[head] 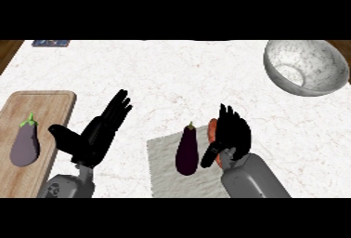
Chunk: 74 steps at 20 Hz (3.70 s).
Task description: Pick the sweet potato from the placemat and place it in the bowl
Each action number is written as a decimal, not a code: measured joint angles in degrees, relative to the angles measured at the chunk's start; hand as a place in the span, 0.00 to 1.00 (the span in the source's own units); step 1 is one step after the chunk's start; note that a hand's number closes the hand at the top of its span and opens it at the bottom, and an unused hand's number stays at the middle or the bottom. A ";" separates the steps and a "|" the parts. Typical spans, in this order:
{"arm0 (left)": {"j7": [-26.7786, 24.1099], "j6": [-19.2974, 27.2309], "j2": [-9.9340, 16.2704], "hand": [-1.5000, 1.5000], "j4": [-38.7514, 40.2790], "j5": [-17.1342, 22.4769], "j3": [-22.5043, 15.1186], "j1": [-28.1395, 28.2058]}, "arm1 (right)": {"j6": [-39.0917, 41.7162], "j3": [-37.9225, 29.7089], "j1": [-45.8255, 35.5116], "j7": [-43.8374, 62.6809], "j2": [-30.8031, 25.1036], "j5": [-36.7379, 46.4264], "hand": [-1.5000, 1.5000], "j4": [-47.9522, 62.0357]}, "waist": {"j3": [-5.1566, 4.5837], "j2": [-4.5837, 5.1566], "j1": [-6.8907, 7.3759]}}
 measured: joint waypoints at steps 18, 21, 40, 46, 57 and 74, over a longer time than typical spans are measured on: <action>1.40 -3.15 -2.08 0.50 -1.76 -2.23 2.69 1.48 | -2.65 -1.04 0.77 -7.16 1.14 5.60 1.00 5.33 | -0.12 -0.23 0.11; 1.42 -2.93 -3.08 0.50 -2.04 -3.19 2.43 1.85 | -2.55 -0.84 0.76 -7.91 1.33 6.41 1.00 5.62 | -0.16 -0.35 0.10; 1.79 -4.35 -4.17 0.50 0.17 -4.06 4.37 0.05 | -6.15 -12.36 -28.02 -8.53 0.65 13.76 1.00 31.71 | 0.01 0.08 0.41; 2.76 -3.91 -4.55 0.50 -0.58 -4.52 4.25 0.22 | -5.20 -12.28 -33.57 -5.84 0.41 18.35 1.00 24.35 | 0.00 -0.24 -0.05; 3.53 -3.93 -5.06 0.50 -0.53 -4.63 4.93 -0.52 | 0.11 -17.50 -42.72 -5.22 -2.98 25.27 1.00 17.54 | -0.01 -0.17 -0.13; 2.82 -4.68 -6.01 0.50 -1.42 -6.07 4.64 0.27 | -9.46 -31.95 -40.81 -16.72 -16.88 26.04 1.00 27.80 | 0.04 0.30 0.70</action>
